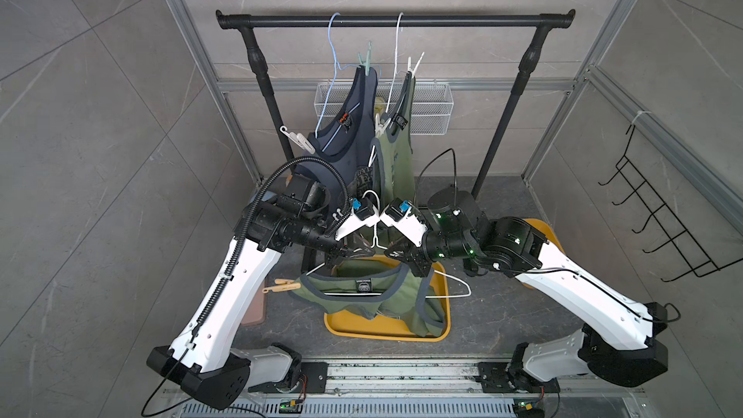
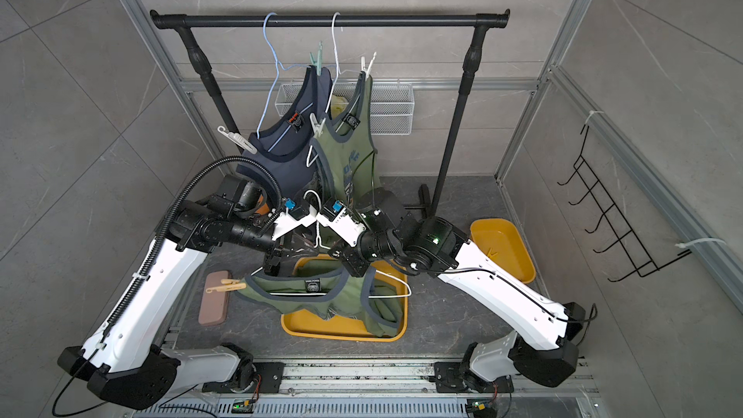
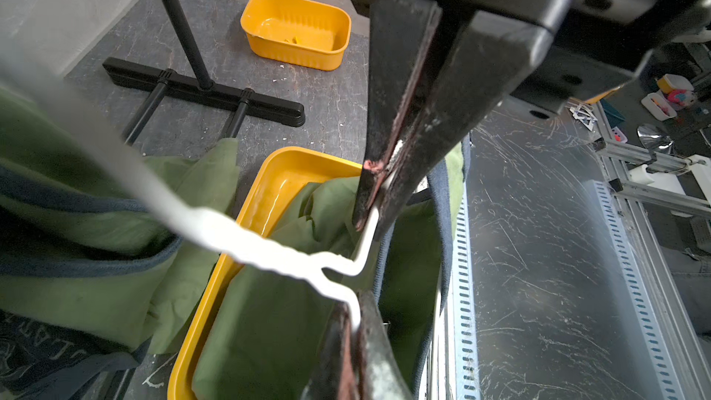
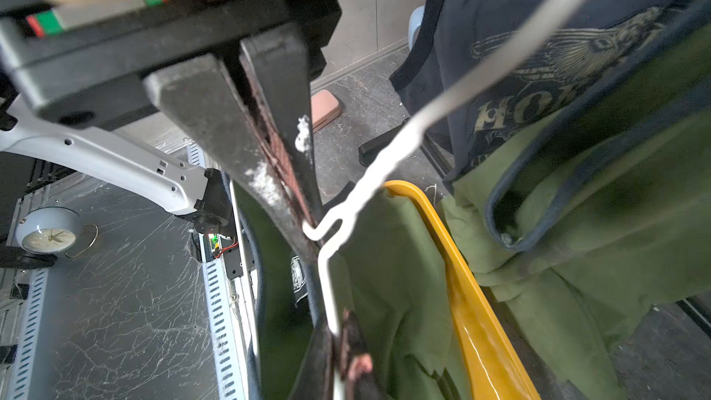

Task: Remove the clothespins securing tank tops to the hanger
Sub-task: Adjust the hanger.

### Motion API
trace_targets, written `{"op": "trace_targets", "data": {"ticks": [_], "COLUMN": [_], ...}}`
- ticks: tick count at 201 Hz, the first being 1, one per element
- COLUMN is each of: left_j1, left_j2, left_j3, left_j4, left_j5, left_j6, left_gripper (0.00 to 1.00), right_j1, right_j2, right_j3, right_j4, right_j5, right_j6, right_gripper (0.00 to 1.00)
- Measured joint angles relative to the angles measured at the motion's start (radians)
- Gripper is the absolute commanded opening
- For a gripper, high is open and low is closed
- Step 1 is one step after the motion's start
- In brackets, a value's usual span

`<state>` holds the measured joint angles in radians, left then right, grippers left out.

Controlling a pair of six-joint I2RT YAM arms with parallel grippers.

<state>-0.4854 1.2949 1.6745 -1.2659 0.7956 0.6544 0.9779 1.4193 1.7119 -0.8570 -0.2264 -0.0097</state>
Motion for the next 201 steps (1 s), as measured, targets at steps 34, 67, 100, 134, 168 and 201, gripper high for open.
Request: {"op": "trace_targets", "data": {"ticks": [34, 67, 100, 134, 168, 201], "left_j1": [0.000, -0.002, -0.005, -0.010, -0.010, -0.010], "left_j2": [0.000, 0.000, -0.002, -0.009, -0.037, -0.083], "left_j3": [0.000, 0.001, 0.011, 0.039, 0.043, 0.041], "left_j4": [0.008, 0.010, 0.011, 0.013, 0.005, 0.001], "left_j5": [-0.003, -0.008, -0.011, -0.037, -0.117, -0.224], "left_j6": [0.008, 0.008, 0.011, 0.017, 0.037, 0.043], "left_gripper": [0.09, 0.56, 0.80, 0.89, 0.89, 0.89], "right_j1": [0.000, 0.000, 0.000, 0.000, 0.000, 0.000], "right_j2": [-0.001, -0.002, -0.002, -0.002, -0.017, -0.061], "right_j3": [-0.001, -0.005, -0.014, -0.029, -0.052, -0.068], "right_j4": [0.004, 0.013, 0.016, 0.015, 0.005, -0.014], "right_j5": [0.006, 0.043, 0.092, 0.138, 0.168, 0.183], "right_j6": [-0.010, -0.014, -0.018, -0.030, -0.045, -0.059], "right_gripper": [0.00, 0.00, 0.00, 0.00, 0.00, 0.00]}}
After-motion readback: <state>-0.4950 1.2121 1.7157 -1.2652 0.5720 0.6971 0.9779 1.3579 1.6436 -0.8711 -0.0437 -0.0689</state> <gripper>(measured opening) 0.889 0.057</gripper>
